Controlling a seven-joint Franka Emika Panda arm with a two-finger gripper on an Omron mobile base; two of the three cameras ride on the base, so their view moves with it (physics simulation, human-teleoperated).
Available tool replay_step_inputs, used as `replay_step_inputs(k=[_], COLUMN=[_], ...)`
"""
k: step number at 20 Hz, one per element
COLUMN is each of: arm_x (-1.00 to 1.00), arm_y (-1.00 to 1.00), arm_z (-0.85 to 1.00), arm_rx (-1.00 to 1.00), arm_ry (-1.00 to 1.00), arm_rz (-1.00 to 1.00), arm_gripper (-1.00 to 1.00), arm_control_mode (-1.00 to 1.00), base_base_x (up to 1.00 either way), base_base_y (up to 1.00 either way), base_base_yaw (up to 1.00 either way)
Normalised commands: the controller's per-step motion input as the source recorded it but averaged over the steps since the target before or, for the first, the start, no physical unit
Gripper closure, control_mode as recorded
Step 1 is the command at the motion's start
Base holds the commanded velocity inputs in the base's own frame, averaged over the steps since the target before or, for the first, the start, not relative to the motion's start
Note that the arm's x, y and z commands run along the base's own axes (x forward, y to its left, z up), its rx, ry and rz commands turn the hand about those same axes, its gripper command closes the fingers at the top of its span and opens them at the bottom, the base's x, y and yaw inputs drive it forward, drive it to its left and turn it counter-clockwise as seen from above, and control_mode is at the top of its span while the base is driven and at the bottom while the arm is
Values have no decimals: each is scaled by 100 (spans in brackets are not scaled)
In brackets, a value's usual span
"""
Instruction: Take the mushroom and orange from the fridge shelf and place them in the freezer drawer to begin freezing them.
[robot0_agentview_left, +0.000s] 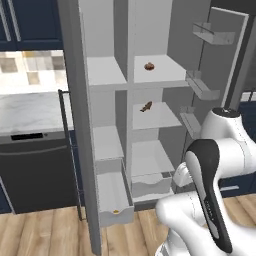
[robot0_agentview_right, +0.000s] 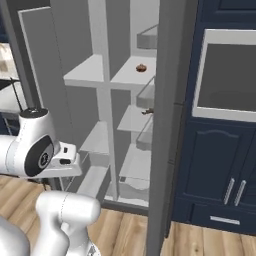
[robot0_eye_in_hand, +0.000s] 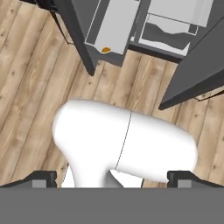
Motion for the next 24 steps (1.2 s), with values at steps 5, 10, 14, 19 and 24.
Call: replay_step_inputs(k=[5,10,14,19,24], arm_x=[0,0,0,0,0], arm_y=[0,0,0,0,0], arm_z=[0,0,0,0,0], arm_rx=[0,0,0,0,0], arm_ry=[0,0,0,0,0], arm_rz=[0,0,0,0,0], arm_gripper=[-100,-100,-100,-100,-100], arm_control_mode=[100,100,100,100,100], base_base_x=[77,53,4,0,10], base_base_y=[0,-15,-50,-47,-34], base_base_yaw=[-6,0,0,0,1])
